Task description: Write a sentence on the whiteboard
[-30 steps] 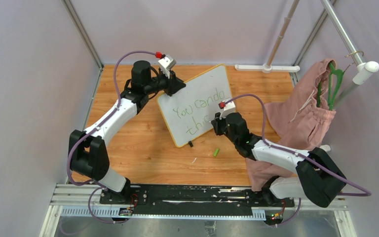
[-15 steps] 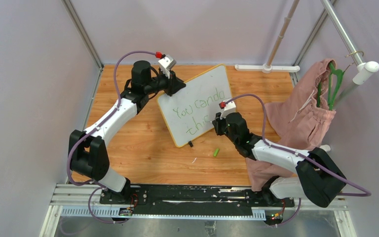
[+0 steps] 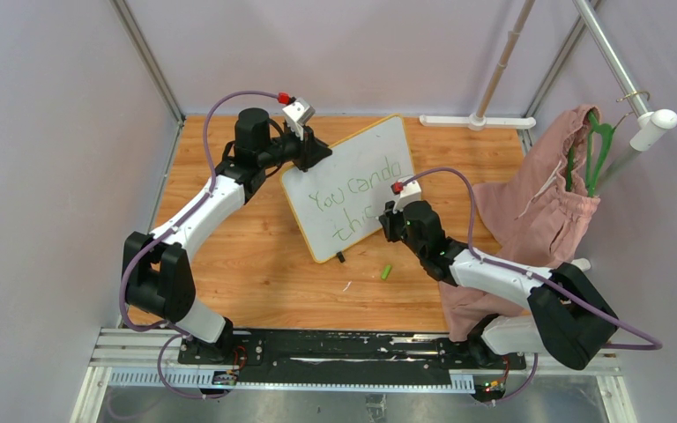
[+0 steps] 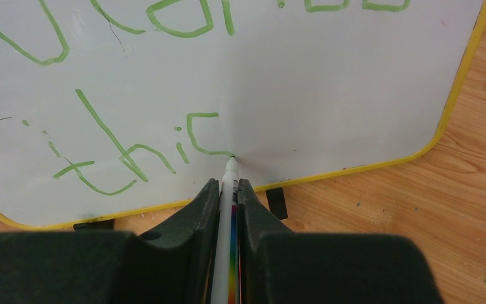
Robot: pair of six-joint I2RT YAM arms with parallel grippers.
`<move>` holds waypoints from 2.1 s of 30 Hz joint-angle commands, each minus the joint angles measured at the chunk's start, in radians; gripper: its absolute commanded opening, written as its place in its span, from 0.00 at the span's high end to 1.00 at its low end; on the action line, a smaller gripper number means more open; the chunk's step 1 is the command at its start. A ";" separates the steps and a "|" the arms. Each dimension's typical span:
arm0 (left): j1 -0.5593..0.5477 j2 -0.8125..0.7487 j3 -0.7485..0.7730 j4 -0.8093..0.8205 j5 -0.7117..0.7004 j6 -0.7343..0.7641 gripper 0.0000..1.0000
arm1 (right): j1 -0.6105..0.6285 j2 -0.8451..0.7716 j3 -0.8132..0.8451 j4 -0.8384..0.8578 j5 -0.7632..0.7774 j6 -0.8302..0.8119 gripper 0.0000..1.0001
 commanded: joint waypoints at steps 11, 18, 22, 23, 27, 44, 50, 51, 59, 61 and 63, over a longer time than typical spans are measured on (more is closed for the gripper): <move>-0.050 0.014 -0.035 -0.106 0.047 0.005 1.00 | 0.027 0.017 -0.013 -0.006 -0.036 0.026 1.00; -0.051 0.013 -0.035 -0.106 0.047 0.005 1.00 | 0.033 0.009 -0.013 -0.007 -0.040 0.026 1.00; -0.053 0.012 -0.035 -0.106 0.047 0.005 1.00 | 0.041 0.009 -0.007 -0.007 -0.043 0.026 1.00; -0.053 0.011 -0.036 -0.106 0.046 0.005 1.00 | 0.044 0.011 -0.005 -0.007 -0.043 0.026 1.00; -0.054 0.010 -0.036 -0.106 0.045 0.005 1.00 | 0.053 0.012 0.001 -0.007 -0.043 0.028 1.00; -0.055 0.014 -0.035 -0.109 0.043 0.005 1.00 | 0.061 -0.034 0.018 -0.052 -0.034 0.022 1.00; -0.056 0.012 -0.033 -0.122 0.032 0.031 1.00 | 0.060 -0.136 0.016 -0.124 -0.022 0.016 1.00; -0.056 0.013 -0.033 -0.122 0.030 0.032 1.00 | 0.059 -0.155 0.012 -0.138 -0.016 0.014 1.00; -0.056 0.011 -0.033 -0.129 0.024 0.036 1.00 | -0.011 -0.283 -0.044 -0.191 0.046 0.024 1.00; -0.056 0.011 -0.032 -0.129 0.023 0.036 1.00 | -0.071 -0.291 -0.064 -0.183 -0.003 0.069 1.00; -0.056 0.010 -0.032 -0.130 0.022 0.038 1.00 | -0.112 -0.296 -0.089 -0.145 -0.035 0.110 1.00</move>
